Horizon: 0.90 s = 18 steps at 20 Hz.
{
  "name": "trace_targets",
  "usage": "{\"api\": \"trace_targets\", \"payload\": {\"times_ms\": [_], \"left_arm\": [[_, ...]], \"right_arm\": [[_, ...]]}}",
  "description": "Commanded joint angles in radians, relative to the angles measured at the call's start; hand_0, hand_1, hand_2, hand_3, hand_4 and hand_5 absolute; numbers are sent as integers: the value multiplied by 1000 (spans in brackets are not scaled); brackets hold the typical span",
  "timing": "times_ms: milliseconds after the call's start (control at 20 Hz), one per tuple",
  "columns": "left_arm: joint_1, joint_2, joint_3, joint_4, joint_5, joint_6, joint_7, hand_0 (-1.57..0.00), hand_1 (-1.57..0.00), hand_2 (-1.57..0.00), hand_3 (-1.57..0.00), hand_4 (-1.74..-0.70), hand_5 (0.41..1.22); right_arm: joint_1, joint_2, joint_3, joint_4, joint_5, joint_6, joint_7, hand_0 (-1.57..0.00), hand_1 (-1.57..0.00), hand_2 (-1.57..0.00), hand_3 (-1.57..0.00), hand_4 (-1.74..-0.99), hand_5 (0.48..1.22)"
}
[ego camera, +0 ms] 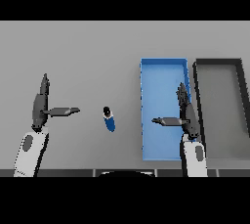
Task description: Pick up the blue pipe and place it into the blue bin.
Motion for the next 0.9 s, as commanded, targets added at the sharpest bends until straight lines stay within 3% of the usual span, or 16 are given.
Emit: {"api": "trace_targets", "payload": {"times_ms": [0,250,300,350,500,700,850], "left_arm": [[1,0,0,-1,0,1,-5,1,1,1,1,-966,593],[-4,-5,-8,-9,-8,10,1,1,1,1,1,-966,593],[31,58,-32,-8,-13,-94,-67,1,1,1,1,-966,593],[55,108,-40,2,-17,-164,-115,1,1,1,1,-963,592],[68,164,-45,37,-24,-252,-177,1,1,1,1,-959,592],[74,176,-67,4,3,-323,-205,1,1,1,1,-966,594],[112,230,-101,-64,9,-397,-195,1,1,1,1,-1007,561]], "right_arm": [[1,0,0,-1,0,-1,-1,1,1,1,1,-1205,629],[7,7,8,-7,5,-3,-1,1,1,1,1,-1205,629],[45,-65,33,-44,80,10,-87,1,1,1,1,-1205,629],[82,-102,56,-79,125,17,-135,1,1,1,1,-1201,628],[98,-133,82,-113,183,15,-110,1,1,1,1,-1193,622],[111,-142,92,-137,188,27,-103,1,1,1,1,-1197,621],[117,-149,90,-134,182,35,-104,1,1,1,1,-1180,617]]}}
